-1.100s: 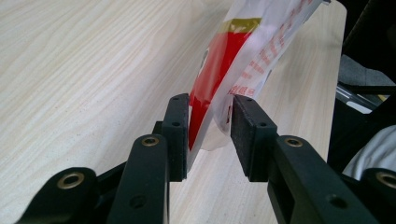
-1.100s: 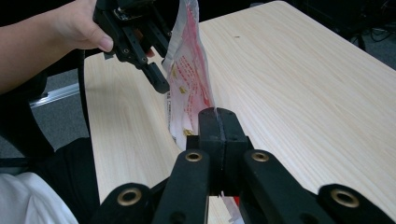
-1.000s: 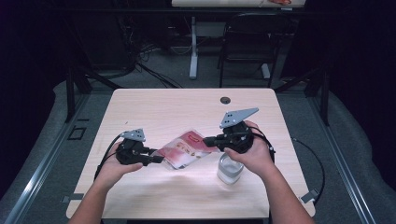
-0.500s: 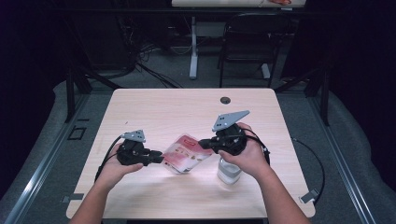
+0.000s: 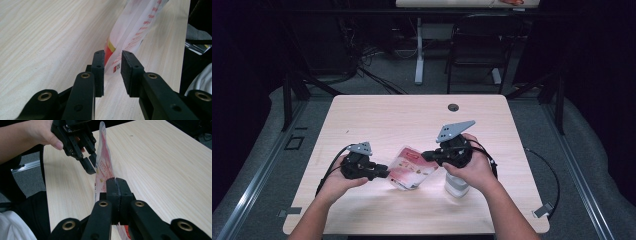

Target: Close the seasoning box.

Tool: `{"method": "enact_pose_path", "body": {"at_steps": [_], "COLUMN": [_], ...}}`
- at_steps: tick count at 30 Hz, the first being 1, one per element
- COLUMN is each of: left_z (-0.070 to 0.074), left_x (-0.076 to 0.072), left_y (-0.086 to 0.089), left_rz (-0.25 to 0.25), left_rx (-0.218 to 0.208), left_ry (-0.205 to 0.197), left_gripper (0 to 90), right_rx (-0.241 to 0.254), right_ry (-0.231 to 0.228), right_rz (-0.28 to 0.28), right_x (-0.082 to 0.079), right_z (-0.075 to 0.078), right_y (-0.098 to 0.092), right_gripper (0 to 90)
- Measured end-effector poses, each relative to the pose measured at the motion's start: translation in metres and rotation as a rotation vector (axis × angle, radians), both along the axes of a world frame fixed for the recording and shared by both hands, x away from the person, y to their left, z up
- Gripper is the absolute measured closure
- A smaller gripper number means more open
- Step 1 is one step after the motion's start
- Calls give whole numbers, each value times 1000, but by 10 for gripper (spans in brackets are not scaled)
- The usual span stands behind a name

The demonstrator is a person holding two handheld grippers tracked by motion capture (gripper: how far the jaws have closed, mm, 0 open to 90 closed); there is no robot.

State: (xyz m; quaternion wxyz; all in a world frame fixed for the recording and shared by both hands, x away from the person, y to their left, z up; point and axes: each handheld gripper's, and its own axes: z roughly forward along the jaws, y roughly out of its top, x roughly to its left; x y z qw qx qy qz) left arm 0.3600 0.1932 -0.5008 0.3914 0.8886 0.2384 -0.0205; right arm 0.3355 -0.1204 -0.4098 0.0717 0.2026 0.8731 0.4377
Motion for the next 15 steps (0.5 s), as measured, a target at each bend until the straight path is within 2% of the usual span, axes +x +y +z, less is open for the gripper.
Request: {"method": "enact_pose_path", "body": {"at_steps": [6, 15], "left_z": [1, 3], "left_x": [0, -1], "left_y": [0, 2], "left_rz": [15, 14], "left_rx": [5, -18], "left_ry": [-4, 1], "left_gripper": [731, 700], "right_rx": [5, 15], "right_ry": [3, 15], "right_rz": [1, 18], "right_x": [0, 0], "right_z": [0, 0], "right_y": [0, 6], "right_gripper": [900, 885]}}
